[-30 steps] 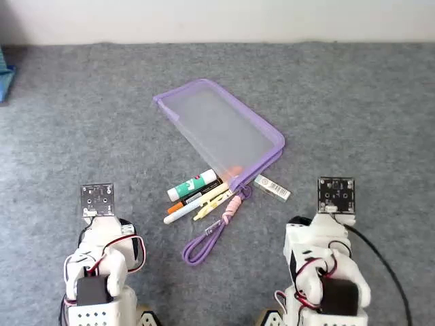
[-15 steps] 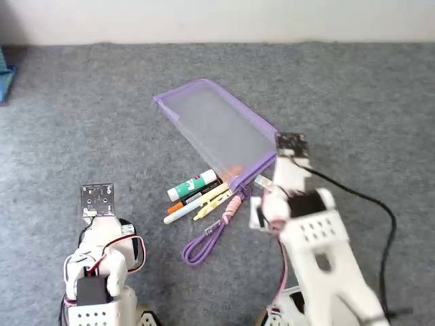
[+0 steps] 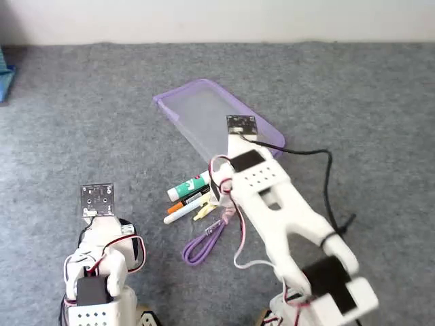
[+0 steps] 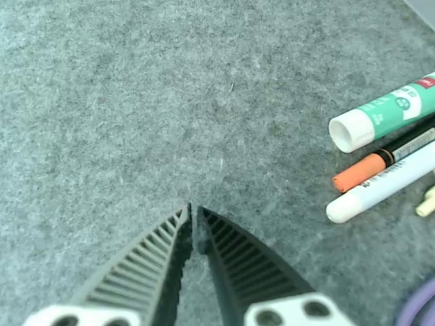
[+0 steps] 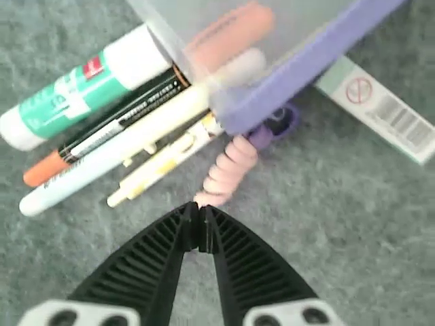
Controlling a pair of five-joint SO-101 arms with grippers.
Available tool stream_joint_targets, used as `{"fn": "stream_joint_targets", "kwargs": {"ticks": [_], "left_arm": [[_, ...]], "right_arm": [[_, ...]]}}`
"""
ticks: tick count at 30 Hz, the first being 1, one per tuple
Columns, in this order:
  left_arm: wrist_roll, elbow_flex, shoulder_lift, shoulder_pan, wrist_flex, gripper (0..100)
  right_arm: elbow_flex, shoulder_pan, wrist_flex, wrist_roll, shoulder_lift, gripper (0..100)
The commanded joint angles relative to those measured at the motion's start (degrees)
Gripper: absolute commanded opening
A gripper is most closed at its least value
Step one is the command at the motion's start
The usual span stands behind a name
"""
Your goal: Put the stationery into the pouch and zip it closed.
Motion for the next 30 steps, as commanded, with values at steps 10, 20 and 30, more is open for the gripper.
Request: {"fn": "stream_joint_targets", "kwargs": {"ticks": [10, 20, 30], "left_arm": [[0.62, -0.48, -0.26, -0.18, 0.26, 1], [0.62, -0.48, -0.26, -0.18, 0.26, 1], [0.62, -0.48, -0.26, -0.18, 0.26, 1]], "right_arm": [[-4.48, -0.4, -3.03, -0.62, 3.82, 22.3], [-4.84, -0.31, -6.73, -0.44, 11.03, 19.8], [-4.57, 0.75, -7.87, -0.44, 13.05, 19.8]]}}
